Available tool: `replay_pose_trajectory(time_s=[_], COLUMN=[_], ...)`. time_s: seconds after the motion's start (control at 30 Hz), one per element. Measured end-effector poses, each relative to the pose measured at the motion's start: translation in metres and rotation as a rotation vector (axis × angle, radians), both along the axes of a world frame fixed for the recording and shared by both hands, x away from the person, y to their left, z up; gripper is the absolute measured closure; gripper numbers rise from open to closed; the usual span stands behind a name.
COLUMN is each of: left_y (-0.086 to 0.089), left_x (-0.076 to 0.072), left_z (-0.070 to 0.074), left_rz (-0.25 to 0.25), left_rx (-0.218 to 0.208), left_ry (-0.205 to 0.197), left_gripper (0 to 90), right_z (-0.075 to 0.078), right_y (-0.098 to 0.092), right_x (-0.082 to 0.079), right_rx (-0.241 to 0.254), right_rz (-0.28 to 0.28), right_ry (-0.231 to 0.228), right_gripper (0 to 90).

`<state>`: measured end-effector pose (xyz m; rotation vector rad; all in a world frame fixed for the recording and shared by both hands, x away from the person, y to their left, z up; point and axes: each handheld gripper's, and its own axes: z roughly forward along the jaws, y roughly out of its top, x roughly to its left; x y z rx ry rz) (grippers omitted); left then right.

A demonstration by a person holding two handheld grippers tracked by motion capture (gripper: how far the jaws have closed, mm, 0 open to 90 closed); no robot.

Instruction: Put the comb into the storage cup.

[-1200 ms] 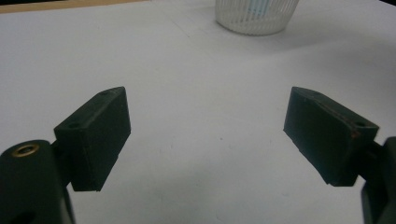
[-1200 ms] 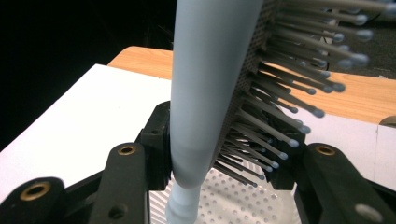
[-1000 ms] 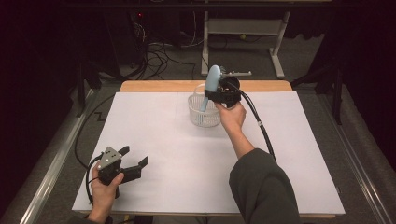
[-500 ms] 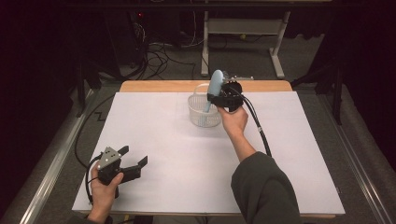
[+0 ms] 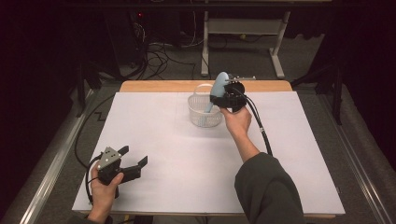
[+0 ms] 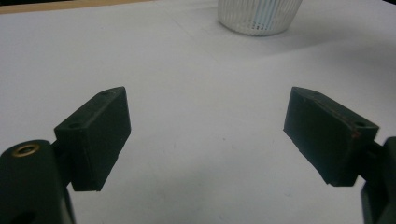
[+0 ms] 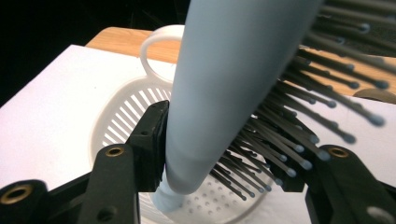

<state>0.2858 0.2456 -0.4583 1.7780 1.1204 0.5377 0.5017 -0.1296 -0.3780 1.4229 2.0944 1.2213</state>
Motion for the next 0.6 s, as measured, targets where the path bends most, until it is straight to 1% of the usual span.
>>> replay_pose_trajectory(time_s=[0.3,0.37,0.47,0.6], left_y=[0.0002,0.0005,0.0006,0.0005], left_x=[0.0004,0.0005,0.0006,0.0008], left_z=[-0.0002,-0.0002,-0.0003,-0.0004], left_rz=[0.002,0.003,0.004,0.005], left_rx=[0.001,0.001,-0.001,0.000], left_ry=[0.000,0.001,0.003,0.005], left_gripper=[15.7,15.7,15.7,15.7], right_z=[0.0009,0.0005,-0.0012,-0.0016], right_y=[-0.0040,-0.0051,-0.0054,-0.0077], right_x=[0.0008,0.0014,0.0019,0.0026], right_rx=[-0.038,-0.054,-0.093,-0.102], right_rz=[0.000,-0.002,-0.007,-0.008], right_ry=[0.009,0.011,0.016,0.026], right_gripper=[42.9,41.3,38.9,37.6])
